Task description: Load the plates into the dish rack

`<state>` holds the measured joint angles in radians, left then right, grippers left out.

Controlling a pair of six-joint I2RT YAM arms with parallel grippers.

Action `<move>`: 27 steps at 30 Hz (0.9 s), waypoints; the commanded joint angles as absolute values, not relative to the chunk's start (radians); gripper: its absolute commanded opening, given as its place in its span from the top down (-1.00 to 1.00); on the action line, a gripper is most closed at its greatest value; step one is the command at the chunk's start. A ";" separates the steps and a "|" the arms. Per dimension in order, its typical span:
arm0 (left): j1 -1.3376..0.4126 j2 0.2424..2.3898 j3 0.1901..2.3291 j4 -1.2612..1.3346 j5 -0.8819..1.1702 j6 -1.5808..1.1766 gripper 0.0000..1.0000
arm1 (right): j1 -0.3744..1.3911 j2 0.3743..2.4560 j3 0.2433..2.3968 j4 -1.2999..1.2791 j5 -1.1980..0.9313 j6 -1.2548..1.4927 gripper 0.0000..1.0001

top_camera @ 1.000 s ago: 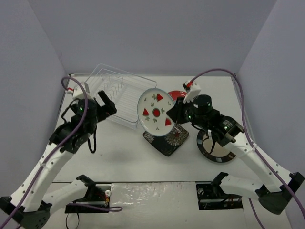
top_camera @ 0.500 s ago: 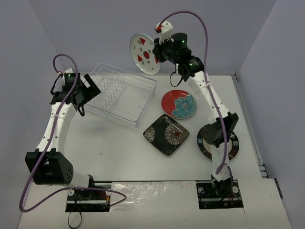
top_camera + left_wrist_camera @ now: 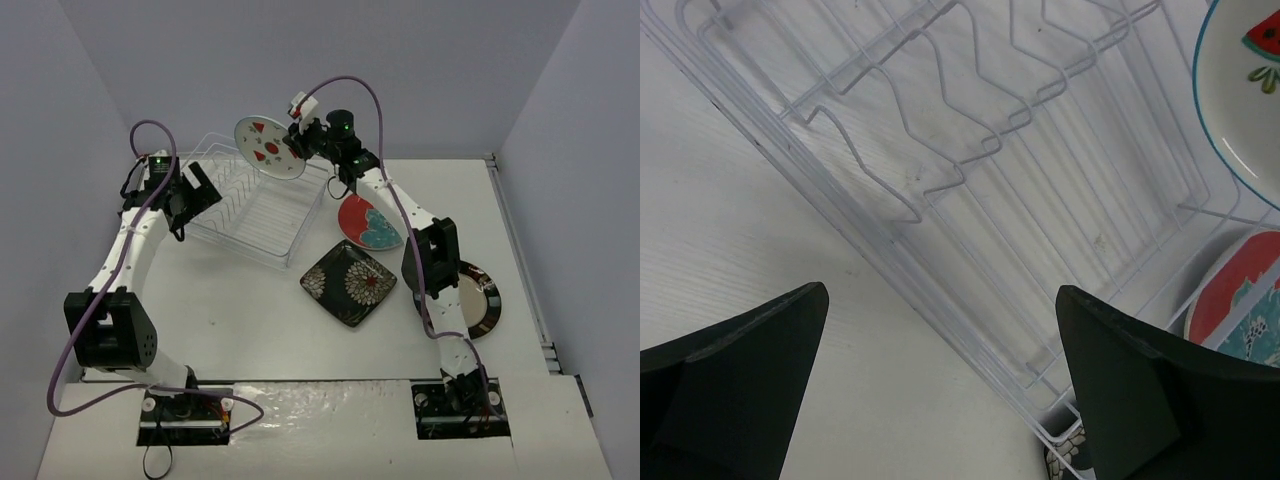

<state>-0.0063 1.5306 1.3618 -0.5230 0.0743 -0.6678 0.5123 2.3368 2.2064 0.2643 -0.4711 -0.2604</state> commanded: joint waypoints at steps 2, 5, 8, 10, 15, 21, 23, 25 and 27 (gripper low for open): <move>-0.005 1.623 1.372 -0.473 0.074 -0.771 -0.94 | 0.546 2.326 2.300 0.652 -0.511 -0.315 1.00; -0.006 1.667 1.390 -0.486 0.064 -0.794 -0.94 | 0.568 2.353 2.294 0.703 -0.471 -0.354 1.00; -0.014 1.687 1.400 -0.495 0.058 -0.790 -0.94 | 0.575 2.384 2.290 0.798 -0.425 -0.374 1.00; -0.015 1.692 1.399 -0.497 0.053 -0.787 -0.94 | 0.575 2.404 2.298 0.845 -0.398 -0.372 1.00; -0.015 1.708 1.392 -0.486 0.051 -0.776 -0.93 | 0.592 2.450 2.302 0.928 -0.350 -0.419 1.00; -0.019 1.748 1.402 -0.485 0.066 -0.754 -0.77 | 0.606 2.514 2.332 1.026 -0.235 -0.404 1.00; -0.020 1.755 1.402 -0.485 0.064 -0.747 -0.68 | 0.609 2.531 2.348 1.032 -0.240 -0.395 1.00; -0.020 1.759 1.403 -0.485 0.065 -0.740 -0.59 | 0.616 2.545 2.356 1.036 -0.252 -0.399 1.00; -0.020 1.763 1.404 -0.483 0.068 -0.724 -0.53 | 0.624 2.556 2.356 1.035 -0.267 -0.403 1.00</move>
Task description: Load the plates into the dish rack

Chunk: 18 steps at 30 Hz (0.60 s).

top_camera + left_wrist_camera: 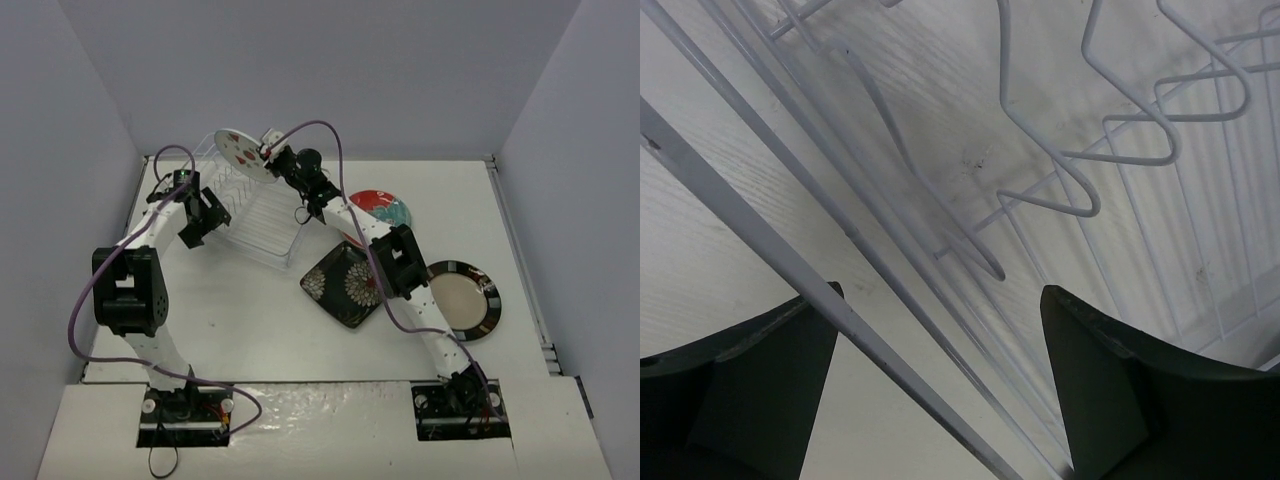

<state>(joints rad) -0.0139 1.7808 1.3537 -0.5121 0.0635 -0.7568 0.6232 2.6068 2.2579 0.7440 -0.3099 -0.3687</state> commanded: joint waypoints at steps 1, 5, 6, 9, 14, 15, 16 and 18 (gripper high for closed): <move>-0.020 1.764 1.405 -0.483 0.069 -0.724 -0.51 | 0.627 2.560 2.356 1.035 -0.267 -0.403 1.00; -0.021 1.778 1.415 -0.488 0.078 -0.697 -0.42 | 0.638 2.620 2.398 1.051 -0.248 -0.389 1.00; -0.021 1.782 1.416 -0.489 0.082 -0.692 -0.39 | 0.640 2.635 2.422 1.045 -0.244 -0.384 1.00; -0.023 1.787 1.415 -0.491 0.088 -0.679 -0.37 | 0.647 2.675 2.444 1.075 -0.223 -0.383 1.00; -0.025 1.802 1.421 -0.488 0.106 -0.658 -0.27 | 0.653 2.718 2.475 1.108 -0.199 -0.380 1.00; -0.025 1.806 1.424 -0.488 0.109 -0.656 -0.25 | 0.654 2.728 2.476 1.127 -0.199 -0.391 1.00; -0.025 1.810 1.424 -0.487 0.112 -0.654 -0.24 | 0.654 2.738 2.485 1.122 -0.194 -0.391 1.00; -0.027 1.815 1.428 -0.484 0.119 -0.649 -0.23 | 0.654 2.755 2.497 1.126 -0.186 -0.380 0.98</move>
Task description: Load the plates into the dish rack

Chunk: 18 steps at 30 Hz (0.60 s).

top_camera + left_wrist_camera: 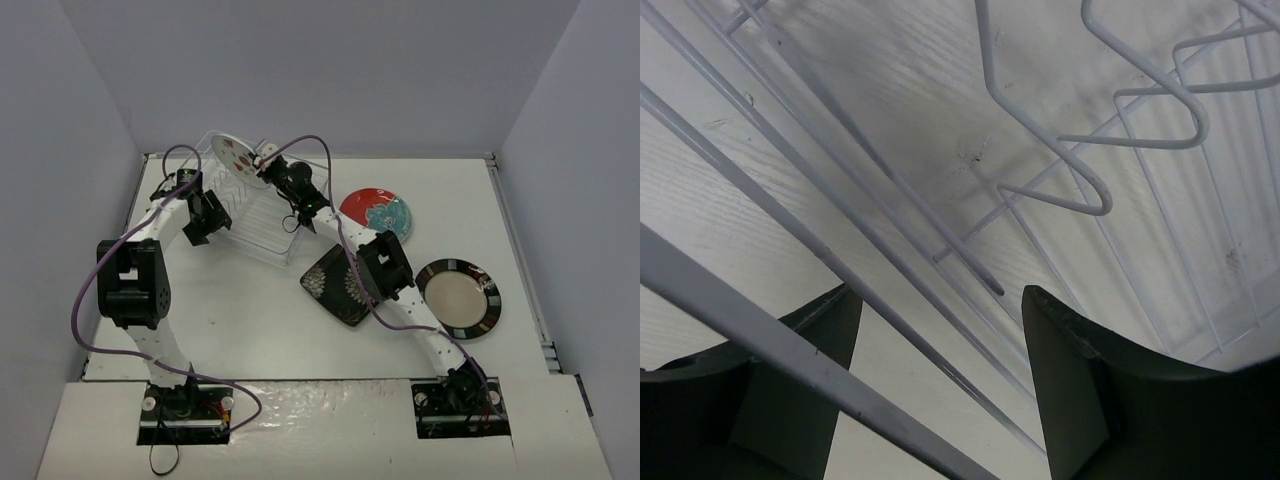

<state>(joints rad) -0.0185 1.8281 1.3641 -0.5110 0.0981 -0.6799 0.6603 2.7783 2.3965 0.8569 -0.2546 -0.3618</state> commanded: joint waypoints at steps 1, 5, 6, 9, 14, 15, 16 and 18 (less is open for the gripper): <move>-0.028 1.817 1.429 -0.483 0.123 -0.648 -0.23 | 0.653 2.765 2.503 1.131 -0.182 -0.377 0.94; -0.031 1.824 1.431 -0.478 0.139 -0.646 -0.22 | 0.653 2.810 2.543 1.132 -0.171 -0.361 0.72; -0.032 1.825 1.432 -0.478 0.141 -0.645 -0.22 | 0.651 2.823 2.551 1.133 -0.170 -0.357 0.57; -0.037 1.823 1.431 -0.476 0.143 -0.641 -0.21 | 0.652 2.838 2.554 1.123 -0.169 -0.337 0.20; -0.041 1.830 1.433 -0.476 0.147 -0.637 -0.21 | 0.652 2.831 2.547 1.103 -0.178 -0.298 -0.64; -0.043 1.830 1.434 -0.476 0.148 -0.636 -0.21 | 0.653 2.826 2.538 1.102 -0.186 -0.292 -0.66; -0.044 1.830 1.436 -0.477 0.148 -0.634 -0.21 | 0.653 2.821 2.528 1.101 -0.193 -0.288 -0.67; -0.044 1.829 1.440 -0.481 0.140 -0.630 -0.20 | 0.655 2.811 2.507 1.101 -0.202 -0.286 -0.68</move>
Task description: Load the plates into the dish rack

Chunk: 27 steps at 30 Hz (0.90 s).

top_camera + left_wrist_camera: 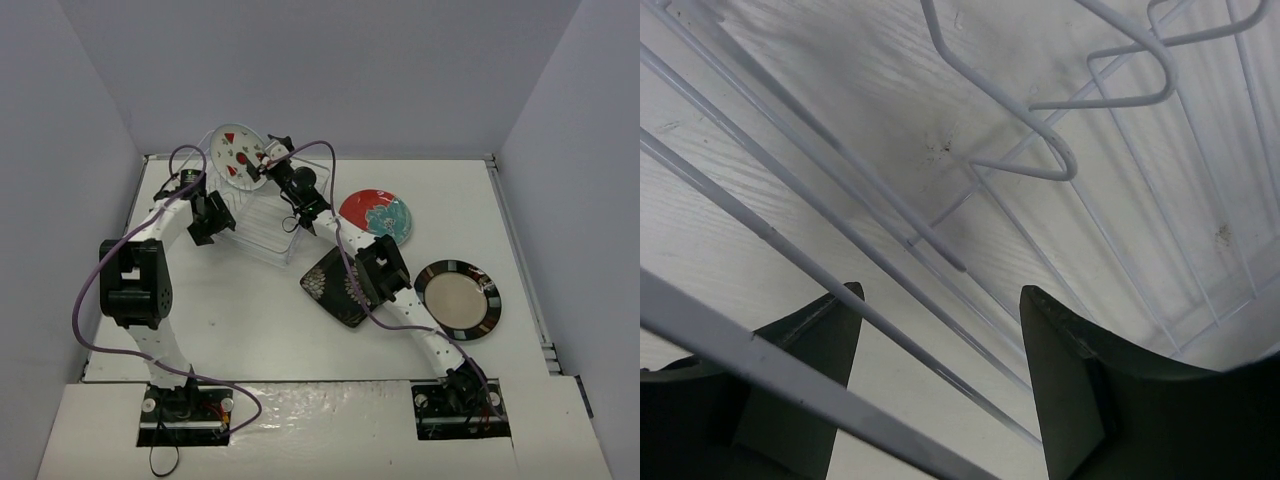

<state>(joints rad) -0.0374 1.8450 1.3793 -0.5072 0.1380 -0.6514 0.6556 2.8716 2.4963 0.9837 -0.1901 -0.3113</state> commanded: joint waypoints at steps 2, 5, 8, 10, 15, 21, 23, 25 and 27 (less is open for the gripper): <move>-0.043 1.826 1.440 -0.483 0.137 -0.626 -0.21 | 0.654 2.798 2.501 1.103 -0.208 -0.284 -0.69; -0.043 1.826 1.444 -0.483 0.137 -0.623 -0.20 | 0.655 2.784 2.498 1.101 -0.204 -0.284 -0.76; -0.044 1.827 1.449 -0.484 0.141 -0.619 -0.21 | 0.650 2.729 2.483 1.095 -0.178 -0.293 -0.99; -0.043 1.824 1.455 -0.488 0.138 -0.615 -0.21 | 0.646 2.685 2.461 1.094 -0.151 -0.294 -1.00; -0.044 1.801 1.469 -0.494 0.131 -0.609 -0.30 | 0.635 2.547 2.330 1.099 -0.102 -0.300 -1.00; -0.043 1.753 1.490 -0.514 0.102 -0.603 -0.57 | 0.613 2.370 2.152 1.111 -0.049 -0.307 -1.00; -0.043 1.738 1.496 -0.517 0.107 -0.604 -0.69 | 0.605 2.322 2.098 1.118 -0.022 -0.294 -1.00; -0.044 1.726 1.503 -0.522 0.110 -0.604 -0.77 | 0.592 2.267 2.034 1.120 -0.007 -0.269 -1.00; -0.045 1.705 1.516 -0.534 0.108 -0.606 -0.87 | 0.560 2.171 1.935 1.071 0.012 -0.179 -1.00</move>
<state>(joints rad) -0.0387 1.8129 1.4396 -0.5312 0.1203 -0.6104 0.6059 2.3589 2.0347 0.9983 -0.0555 -0.2754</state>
